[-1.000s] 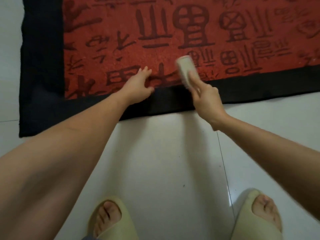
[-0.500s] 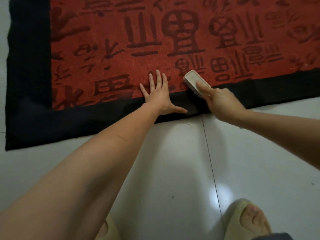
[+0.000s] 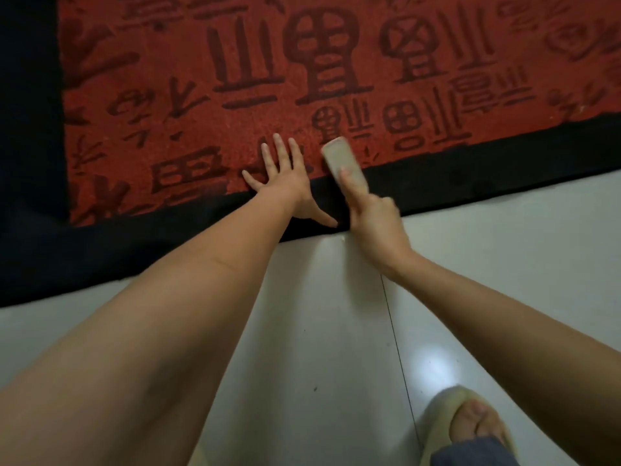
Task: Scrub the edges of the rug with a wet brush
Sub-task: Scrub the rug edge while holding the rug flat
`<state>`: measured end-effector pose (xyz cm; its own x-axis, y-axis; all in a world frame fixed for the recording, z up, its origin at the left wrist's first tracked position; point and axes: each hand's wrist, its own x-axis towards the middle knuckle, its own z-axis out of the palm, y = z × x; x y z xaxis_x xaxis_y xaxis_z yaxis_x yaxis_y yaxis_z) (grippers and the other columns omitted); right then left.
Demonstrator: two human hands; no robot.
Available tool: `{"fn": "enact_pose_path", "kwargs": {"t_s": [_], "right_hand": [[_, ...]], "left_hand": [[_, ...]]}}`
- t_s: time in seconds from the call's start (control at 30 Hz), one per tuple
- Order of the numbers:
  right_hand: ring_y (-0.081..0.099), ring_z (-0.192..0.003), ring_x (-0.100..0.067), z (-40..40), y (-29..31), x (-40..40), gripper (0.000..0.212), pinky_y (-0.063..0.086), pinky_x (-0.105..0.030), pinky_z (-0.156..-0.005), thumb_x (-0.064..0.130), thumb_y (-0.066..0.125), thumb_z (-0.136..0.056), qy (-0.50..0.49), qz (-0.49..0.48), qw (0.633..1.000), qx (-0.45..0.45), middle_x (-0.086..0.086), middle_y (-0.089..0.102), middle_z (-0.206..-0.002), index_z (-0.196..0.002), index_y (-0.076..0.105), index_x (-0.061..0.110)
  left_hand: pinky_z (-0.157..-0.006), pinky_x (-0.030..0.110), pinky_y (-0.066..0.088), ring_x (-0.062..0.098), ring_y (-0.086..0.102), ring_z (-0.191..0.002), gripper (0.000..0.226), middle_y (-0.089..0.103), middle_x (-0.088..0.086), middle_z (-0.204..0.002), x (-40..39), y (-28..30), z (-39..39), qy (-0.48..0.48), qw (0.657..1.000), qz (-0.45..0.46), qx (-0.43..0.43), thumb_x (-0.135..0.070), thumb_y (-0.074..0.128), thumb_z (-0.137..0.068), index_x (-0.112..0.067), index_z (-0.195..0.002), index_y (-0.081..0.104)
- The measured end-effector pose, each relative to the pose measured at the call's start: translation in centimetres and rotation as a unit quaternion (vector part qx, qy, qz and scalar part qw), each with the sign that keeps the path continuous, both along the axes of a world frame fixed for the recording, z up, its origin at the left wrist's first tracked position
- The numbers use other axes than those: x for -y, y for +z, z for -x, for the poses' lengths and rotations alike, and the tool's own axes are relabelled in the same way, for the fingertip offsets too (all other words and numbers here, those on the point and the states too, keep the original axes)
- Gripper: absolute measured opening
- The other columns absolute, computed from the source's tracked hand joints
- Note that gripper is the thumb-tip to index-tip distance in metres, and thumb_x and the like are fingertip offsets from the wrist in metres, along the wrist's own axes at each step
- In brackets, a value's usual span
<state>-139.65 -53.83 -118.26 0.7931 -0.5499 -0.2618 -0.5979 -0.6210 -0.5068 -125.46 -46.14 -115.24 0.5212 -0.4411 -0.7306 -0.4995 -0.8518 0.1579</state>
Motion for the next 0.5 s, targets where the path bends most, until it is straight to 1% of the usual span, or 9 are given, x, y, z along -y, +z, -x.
{"fn": "enact_pose_path", "kwargs": {"t_s": [0.07,0.1,0.13,0.2,0.27,0.33,0.4,0.43,0.5], "right_hand": [[0.062,-0.088,-0.043,0.6,0.2,0.8,0.064,0.047,-0.042,-0.075,0.020,0.039,-0.097,0.107,0.033,0.994,-0.018,-0.025,0.063,-0.100,-0.146,0.016,0.055],[0.061,-0.090,-0.044,1.4,0.5,2.9,0.065,0.046,-0.043,-0.076,0.019,0.040,-0.097,0.109,0.074,0.991,-0.037,-0.026,0.062,-0.103,-0.146,0.016,0.054],[0.060,-0.093,-0.046,2.1,0.7,5.4,0.064,0.046,-0.045,-0.078,0.018,0.040,-0.097,0.072,0.098,0.991,-0.057,-0.027,0.062,-0.105,-0.147,0.019,0.052],[0.057,-0.099,-0.048,3.2,1.5,9.5,0.056,0.044,-0.048,-0.085,0.018,0.039,-0.099,-0.086,0.093,0.989,-0.071,-0.029,0.061,-0.111,-0.148,0.030,0.043],[0.058,-0.092,-0.045,3.4,0.9,8.6,0.055,0.044,-0.045,-0.081,0.016,0.036,-0.099,-0.142,0.090,0.985,-0.046,-0.029,0.061,-0.103,-0.148,0.032,0.038],[0.059,-0.077,-0.038,2.6,0.3,4.3,0.061,0.040,-0.040,-0.069,0.010,0.036,-0.096,-0.045,0.054,0.997,-0.037,-0.024,0.060,-0.088,-0.149,0.029,0.038],[0.062,-0.078,-0.039,2.9,0.3,1.4,0.066,0.040,-0.039,-0.066,0.009,0.036,-0.094,0.102,0.031,0.993,-0.049,-0.023,0.061,-0.092,-0.150,0.021,0.041],[0.063,-0.081,-0.040,3.2,0.4,1.8,0.070,0.042,-0.039,-0.066,0.010,0.037,-0.093,0.149,0.053,0.986,-0.050,-0.024,0.061,-0.095,-0.150,0.016,0.046],[0.063,-0.086,-0.042,4.1,0.6,6.0,0.072,0.047,-0.042,-0.070,0.010,0.039,-0.092,0.121,0.124,0.982,-0.071,-0.025,0.063,-0.099,-0.148,0.017,0.050]], "left_hand": [[-0.111,0.070,-0.007,0.033,-0.039,-0.139,0.160,-0.047,0.009,-0.148,0.0,0.1,0.0,-0.003,1.000,-0.009,-0.003,-0.064,0.086,-0.053,-0.014,-0.146,-0.035],[-0.111,0.070,-0.007,0.033,-0.039,-0.139,0.160,-0.048,0.009,-0.148,0.1,0.1,0.0,-0.007,1.000,-0.012,-0.004,-0.065,0.085,-0.053,-0.014,-0.146,-0.036],[-0.111,0.070,-0.007,0.033,-0.040,-0.138,0.160,-0.048,0.009,-0.147,0.0,0.0,0.0,-0.009,1.000,-0.015,-0.004,-0.065,0.085,-0.053,-0.015,-0.145,-0.036],[-0.111,0.069,-0.008,0.033,-0.040,-0.138,0.160,-0.049,0.009,-0.147,0.1,0.2,0.0,-0.010,1.000,-0.019,0.000,-0.066,0.084,-0.053,-0.014,-0.145,-0.037],[-0.111,0.070,-0.007,0.034,-0.039,-0.138,0.161,-0.049,0.010,-0.147,0.2,0.4,0.0,-0.009,1.000,-0.025,-0.001,-0.066,0.084,-0.052,-0.014,-0.145,-0.037],[-0.111,0.070,-0.006,0.034,-0.038,-0.139,0.162,-0.048,0.010,-0.147,0.3,0.5,0.1,-0.011,0.999,-0.030,0.005,-0.068,0.084,-0.050,-0.013,-0.145,-0.036],[-0.111,0.070,-0.004,0.034,-0.037,-0.139,0.163,-0.047,0.009,-0.148,0.3,0.3,0.1,-0.010,0.999,-0.033,0.013,-0.068,0.084,-0.049,-0.014,-0.145,-0.036],[-0.111,0.070,-0.004,0.033,-0.037,-0.140,0.163,-0.047,0.009,-0.148,0.3,0.3,0.1,-0.008,0.999,-0.035,0.014,-0.068,0.084,-0.049,-0.015,-0.146,-0.035],[-0.112,0.069,-0.003,0.033,-0.036,-0.141,0.163,-0.046,0.008,-0.149,0.4,0.3,0.2,-0.011,0.999,-0.038,0.014,-0.069,0.084,-0.048,-0.016,-0.146,-0.035]]}}
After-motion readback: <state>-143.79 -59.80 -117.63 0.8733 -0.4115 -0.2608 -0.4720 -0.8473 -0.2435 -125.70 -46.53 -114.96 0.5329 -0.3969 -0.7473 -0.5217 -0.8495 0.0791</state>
